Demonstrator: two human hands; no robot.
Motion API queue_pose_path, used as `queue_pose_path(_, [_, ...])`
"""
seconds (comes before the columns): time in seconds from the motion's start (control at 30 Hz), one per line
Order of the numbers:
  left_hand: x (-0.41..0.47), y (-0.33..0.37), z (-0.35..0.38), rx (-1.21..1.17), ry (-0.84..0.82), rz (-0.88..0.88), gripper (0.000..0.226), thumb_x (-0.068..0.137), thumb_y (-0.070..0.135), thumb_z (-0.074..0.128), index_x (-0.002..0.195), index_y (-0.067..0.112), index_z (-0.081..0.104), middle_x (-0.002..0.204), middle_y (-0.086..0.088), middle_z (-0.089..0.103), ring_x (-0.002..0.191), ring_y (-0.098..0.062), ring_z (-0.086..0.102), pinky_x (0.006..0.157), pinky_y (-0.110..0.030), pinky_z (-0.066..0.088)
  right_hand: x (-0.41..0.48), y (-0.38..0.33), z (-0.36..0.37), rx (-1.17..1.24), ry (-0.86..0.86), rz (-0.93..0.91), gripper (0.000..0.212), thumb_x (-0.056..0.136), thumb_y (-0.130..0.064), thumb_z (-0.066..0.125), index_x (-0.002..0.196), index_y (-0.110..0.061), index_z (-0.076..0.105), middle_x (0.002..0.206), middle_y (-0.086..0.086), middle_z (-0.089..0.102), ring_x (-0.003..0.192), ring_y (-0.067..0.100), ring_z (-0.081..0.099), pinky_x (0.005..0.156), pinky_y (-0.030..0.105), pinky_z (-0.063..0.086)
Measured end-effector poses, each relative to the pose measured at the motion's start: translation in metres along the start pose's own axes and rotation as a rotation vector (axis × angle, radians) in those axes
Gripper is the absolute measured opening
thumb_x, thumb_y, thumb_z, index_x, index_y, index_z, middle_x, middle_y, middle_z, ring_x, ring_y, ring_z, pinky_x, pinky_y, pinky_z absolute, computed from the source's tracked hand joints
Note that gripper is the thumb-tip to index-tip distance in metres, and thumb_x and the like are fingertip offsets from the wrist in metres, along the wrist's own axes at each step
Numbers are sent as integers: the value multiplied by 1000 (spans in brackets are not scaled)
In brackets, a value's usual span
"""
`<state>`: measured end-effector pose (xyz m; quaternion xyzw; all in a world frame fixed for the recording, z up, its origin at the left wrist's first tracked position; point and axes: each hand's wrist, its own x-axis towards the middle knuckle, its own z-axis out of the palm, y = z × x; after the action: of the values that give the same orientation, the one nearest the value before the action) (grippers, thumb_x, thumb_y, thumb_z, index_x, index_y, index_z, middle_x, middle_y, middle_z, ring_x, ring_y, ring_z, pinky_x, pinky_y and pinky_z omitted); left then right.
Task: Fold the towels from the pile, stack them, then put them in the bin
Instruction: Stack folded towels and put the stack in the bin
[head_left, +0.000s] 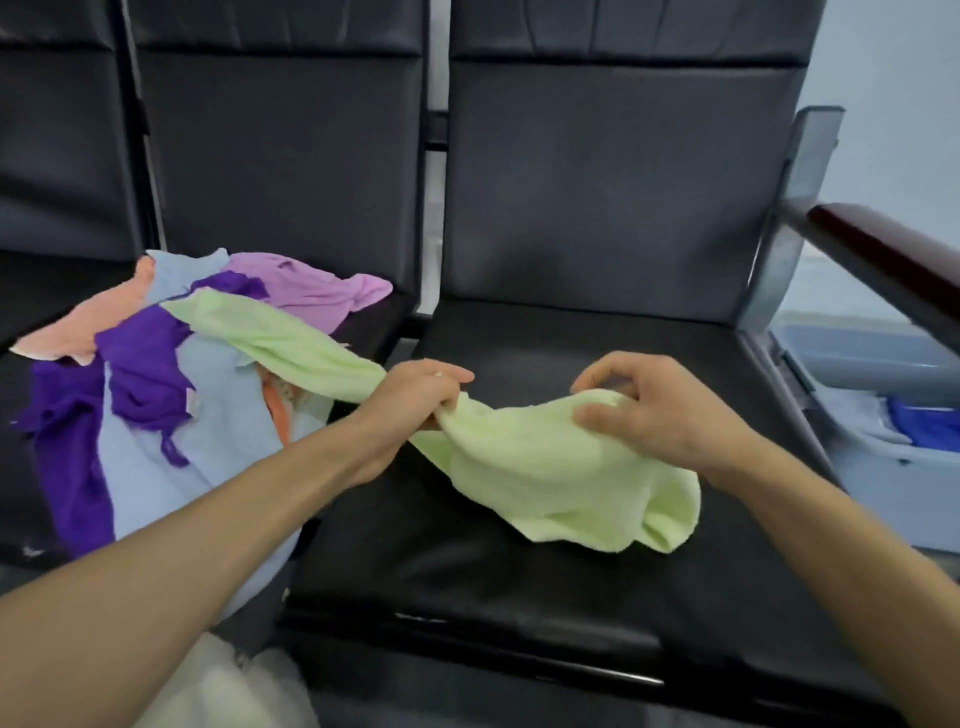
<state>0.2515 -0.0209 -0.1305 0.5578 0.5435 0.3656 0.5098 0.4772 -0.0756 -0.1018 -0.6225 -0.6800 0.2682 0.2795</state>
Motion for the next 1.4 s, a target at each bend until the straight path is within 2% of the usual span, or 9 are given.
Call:
queue_pose_path(0.17, [-17, 2, 18, 101, -337, 32, 39, 80, -3, 46, 106, 15, 68, 83, -7, 51, 81, -14, 53, 73, -24, 48, -21, 10, -19, -567, -226, -120, 22, 85, -16, 63, 93, -32, 75, 89, -22, 68, 89, 3, 59, 80, 18, 47])
queue_pose_path(0.37, [-32, -3, 18, 639, -693, 55, 38, 91, 0, 46, 124, 13, 61, 69, 4, 54, 63, -3, 63, 69, -16, 52, -27, 30, -17, -607, -625, 145, 27, 86, -50, 62, 64, -38, 72, 64, -13, 61, 62, 6, 50, 68, 24, 43])
queue_pose_path(0.6, [-18, -25, 1, 912, -600, 101, 19, 97, 31, 50, 106, 22, 64, 77, 5, 63, 68, -10, 62, 65, -22, 49, 9, 27, 19, -510, -156, 116, 40, 94, -41, 55, 92, -3, 68, 89, 12, 71, 87, 30, 67, 66, 33, 51])
queue_pose_path(0.77, [-15, -26, 5, 946, -431, 161, 41, 88, 52, 60, 76, 13, 62, 66, 2, 64, 63, -10, 58, 65, -26, 43, 28, 38, 50, -525, -285, 217, 36, 89, -46, 57, 87, -11, 62, 83, 2, 63, 77, 21, 62, 62, 31, 45])
queue_pose_path(0.87, [-15, -24, 9, 917, -334, 182, 40, 81, 51, 67, 73, 13, 59, 73, -2, 68, 67, -14, 60, 64, -29, 45, 34, 36, 60, -419, -315, 208, 28, 86, -36, 62, 97, -10, 64, 96, 3, 65, 87, 22, 61, 70, 32, 46])
queue_pose_path(0.97, [-15, -19, 12, 852, -219, 226, 28, 78, 39, 71, 68, 21, 53, 71, 6, 57, 65, -10, 53, 56, -25, 39, 31, 19, 49, -74, -237, 268, 26, 92, -33, 52, 86, -7, 53, 82, 3, 50, 73, 21, 46, 62, 32, 36])
queue_pose_path(1.1, [-12, -9, 14, 487, -84, 253, 26, 78, 14, 70, 67, 18, 47, 66, 6, 47, 59, -10, 43, 55, -24, 34, 22, 15, 23, 520, -59, 292, 14, 94, -23, 50, 99, -11, 54, 90, 7, 54, 81, 22, 53, 71, 38, 41])
queue_pose_path(1.23, [-9, 3, 19, 32, 15, 243, 33, 74, -12, 58, 72, 19, 48, 74, 5, 48, 60, -9, 44, 52, -21, 37, 15, 23, -1, 770, 139, 291, 17, 91, -10, 56, 108, -5, 57, 104, 12, 64, 90, 23, 62, 83, 42, 52])
queue_pose_path(1.4, [-5, 14, 29, -250, -143, 47, 49, 77, -20, 51, 105, 19, 62, 106, -10, 61, 90, -24, 59, 71, -34, 50, 3, 46, -29, 970, 257, 302, 39, 81, -6, 73, 118, -6, 63, 111, 11, 71, 99, 26, 69, 72, 34, 57])
